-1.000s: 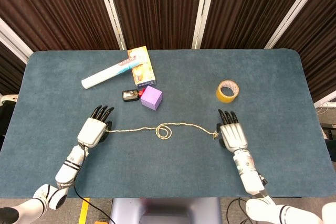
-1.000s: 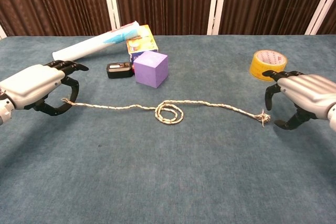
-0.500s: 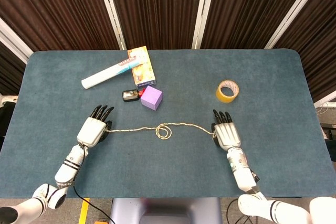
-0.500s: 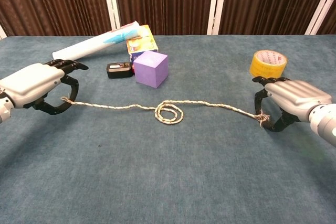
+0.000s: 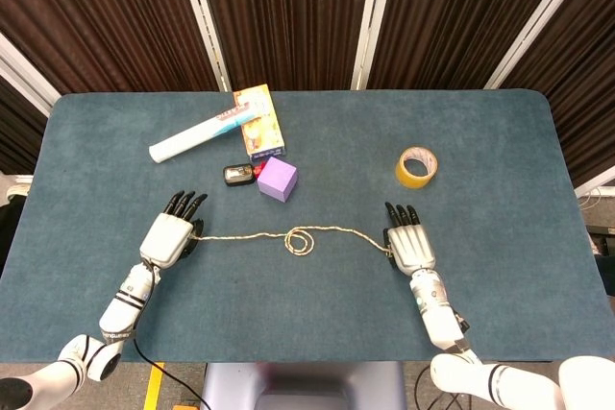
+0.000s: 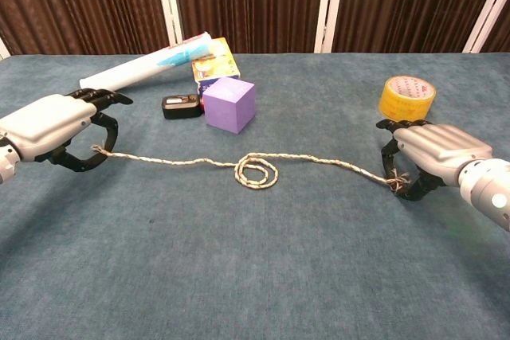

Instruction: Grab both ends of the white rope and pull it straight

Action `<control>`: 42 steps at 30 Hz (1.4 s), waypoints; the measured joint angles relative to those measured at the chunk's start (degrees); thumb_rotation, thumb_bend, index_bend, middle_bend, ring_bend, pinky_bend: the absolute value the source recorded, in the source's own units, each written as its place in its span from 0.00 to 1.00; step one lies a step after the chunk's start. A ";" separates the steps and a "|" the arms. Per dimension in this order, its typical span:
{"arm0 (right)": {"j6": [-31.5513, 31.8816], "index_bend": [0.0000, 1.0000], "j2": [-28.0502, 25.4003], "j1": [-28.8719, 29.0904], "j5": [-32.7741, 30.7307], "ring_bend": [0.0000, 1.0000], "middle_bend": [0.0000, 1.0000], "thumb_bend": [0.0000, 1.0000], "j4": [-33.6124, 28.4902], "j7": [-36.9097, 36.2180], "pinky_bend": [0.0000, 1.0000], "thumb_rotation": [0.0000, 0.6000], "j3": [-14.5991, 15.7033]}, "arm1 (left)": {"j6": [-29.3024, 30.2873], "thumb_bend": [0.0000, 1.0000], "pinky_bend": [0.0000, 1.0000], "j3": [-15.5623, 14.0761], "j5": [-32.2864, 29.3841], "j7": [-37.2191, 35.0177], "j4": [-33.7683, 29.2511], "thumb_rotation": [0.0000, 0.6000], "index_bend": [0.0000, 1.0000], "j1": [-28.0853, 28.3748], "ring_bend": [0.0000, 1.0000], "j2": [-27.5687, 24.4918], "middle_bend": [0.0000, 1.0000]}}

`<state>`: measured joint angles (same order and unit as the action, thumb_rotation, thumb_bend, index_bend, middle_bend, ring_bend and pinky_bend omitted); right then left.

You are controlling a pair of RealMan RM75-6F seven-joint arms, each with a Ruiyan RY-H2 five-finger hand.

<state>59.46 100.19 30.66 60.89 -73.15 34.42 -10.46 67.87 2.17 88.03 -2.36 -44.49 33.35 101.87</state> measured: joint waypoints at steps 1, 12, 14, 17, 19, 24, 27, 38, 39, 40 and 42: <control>-0.03 0.74 0.05 0.06 -0.20 0.00 0.14 0.55 0.09 0.12 0.00 1.00 0.02 | 0.00 0.44 0.08 0.01 -0.03 -0.05 0.05 1.00 0.63 0.00 0.00 0.00 0.08; 0.69 0.79 -1.02 0.16 -0.94 0.00 0.18 0.59 0.04 -0.82 0.00 1.00 0.11 | 0.73 0.44 0.08 0.05 -0.06 0.12 -0.29 1.00 0.64 -0.35 0.00 -0.69 0.08; 1.05 0.80 -1.87 -0.06 -0.79 0.00 0.18 0.59 -0.54 -1.26 0.00 1.00 0.09 | 0.89 0.44 0.08 0.11 -0.13 0.33 -0.53 1.00 0.64 -0.47 0.00 -0.92 0.08; 1.93 0.80 -3.83 -0.59 -0.40 0.00 0.18 0.59 -2.04 -1.98 0.00 1.00 0.09 | 1.09 0.44 0.08 0.12 -0.19 0.75 -1.02 1.00 0.64 -0.64 0.00 -1.31 0.08; 2.67 0.80 -5.45 -1.09 -0.04 0.00 0.18 0.59 -3.34 -2.40 0.00 1.00 0.18 | 1.35 0.44 0.08 0.07 -0.12 1.10 -1.41 1.00 0.64 -0.76 0.00 -1.59 0.08; 4.26 0.80 -9.67 -2.42 0.72 0.00 0.18 0.59 -6.47 -3.19 0.00 1.00 0.62 | 2.30 0.44 0.07 -0.16 0.10 1.80 -2.03 1.00 0.64 -1.36 0.00 -2.53 0.08; 5.04 0.80 -11.82 -3.20 1.03 0.00 0.18 0.59 -7.76 -3.73 0.00 1.00 0.91 | 2.69 0.44 0.07 -0.44 0.06 2.08 -2.12 1.00 0.64 -2.14 0.00 -3.44 0.08; 6.01 0.80 -17.05 -5.68 0.66 0.00 0.18 0.59 -7.65 -6.20 0.00 1.00 1.92 | 3.63 0.44 0.07 -1.50 -0.55 1.43 -1.56 1.00 0.64 -5.20 0.00 -6.06 0.08; 6.02 0.80 -17.43 -5.94 0.58 0.00 0.18 0.59 -7.41 -6.67 0.00 1.00 2.00 | 3.80 0.44 0.07 -1.57 -0.51 1.36 -1.48 1.00 0.64 -5.40 0.00 -6.21 0.08; 6.03 0.80 -17.70 -6.16 0.55 0.00 0.18 0.59 -7.16 -7.01 0.00 1.00 2.09 | 3.91 0.44 0.07 -1.61 -0.50 1.32 -1.43 1.00 0.64 -5.54 0.00 -6.30 0.08; 6.01 0.80 -18.24 -6.64 0.50 0.00 0.18 0.59 -6.57 -7.65 0.00 1.00 2.37 | 4.11 0.44 0.07 -1.72 -0.45 1.19 -1.23 1.00 0.64 -5.89 0.00 -6.56 0.08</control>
<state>65.46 81.95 24.03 61.39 -79.72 26.77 -8.09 71.98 0.45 87.58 -1.17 -45.71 27.46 95.32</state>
